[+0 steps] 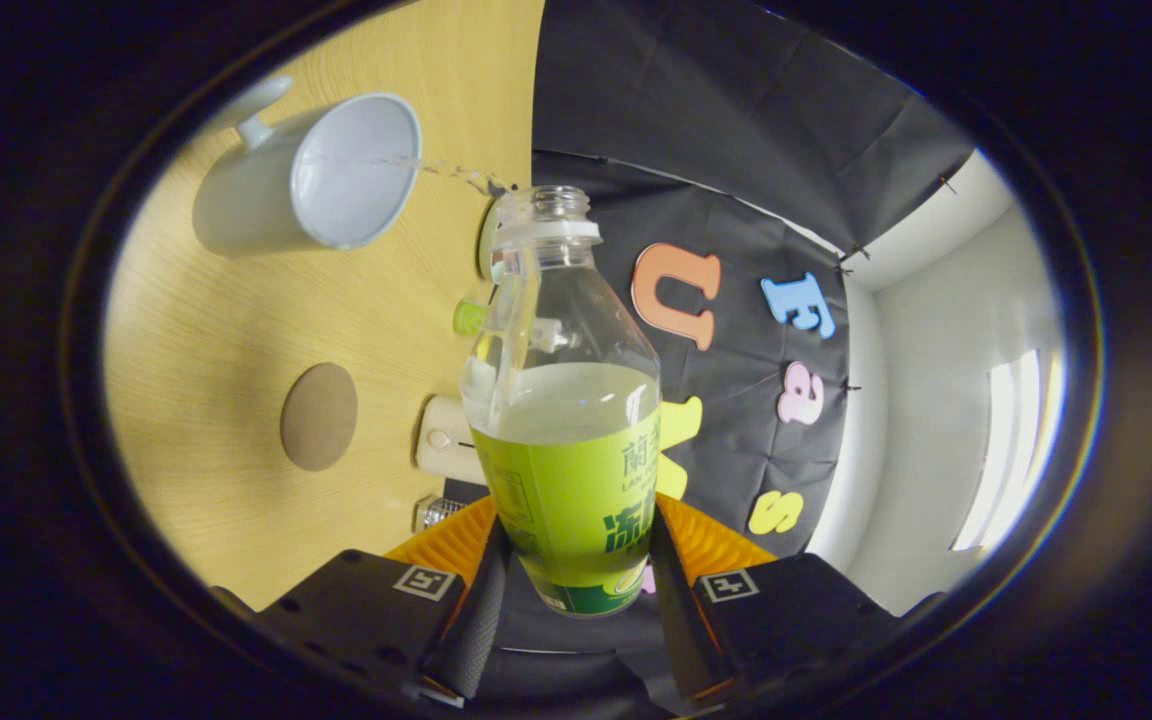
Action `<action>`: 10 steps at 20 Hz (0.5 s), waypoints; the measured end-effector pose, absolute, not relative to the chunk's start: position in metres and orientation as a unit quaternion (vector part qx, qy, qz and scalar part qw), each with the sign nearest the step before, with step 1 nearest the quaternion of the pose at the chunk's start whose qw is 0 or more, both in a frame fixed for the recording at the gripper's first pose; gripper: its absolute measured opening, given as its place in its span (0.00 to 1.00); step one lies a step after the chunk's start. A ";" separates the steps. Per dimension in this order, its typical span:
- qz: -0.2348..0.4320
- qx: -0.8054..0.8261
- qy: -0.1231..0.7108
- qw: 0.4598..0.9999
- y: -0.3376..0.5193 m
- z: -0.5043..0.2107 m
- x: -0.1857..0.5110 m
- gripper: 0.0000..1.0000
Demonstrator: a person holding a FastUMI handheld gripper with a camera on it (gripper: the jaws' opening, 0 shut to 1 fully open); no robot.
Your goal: Take the bottle from table, then pour the juice into the cup, finally place the bottle on the coaster
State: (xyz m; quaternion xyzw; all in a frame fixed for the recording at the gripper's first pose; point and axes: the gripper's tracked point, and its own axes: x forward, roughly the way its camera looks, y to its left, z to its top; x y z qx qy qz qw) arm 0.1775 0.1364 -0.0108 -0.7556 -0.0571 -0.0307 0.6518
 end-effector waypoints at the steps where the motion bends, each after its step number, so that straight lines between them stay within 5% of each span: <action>1: -0.032 -0.756 -0.058 0.651 0.136 -0.009 0.178 0.74; 10: -0.043 -0.766 -0.070 0.637 0.134 0.008 0.179 0.74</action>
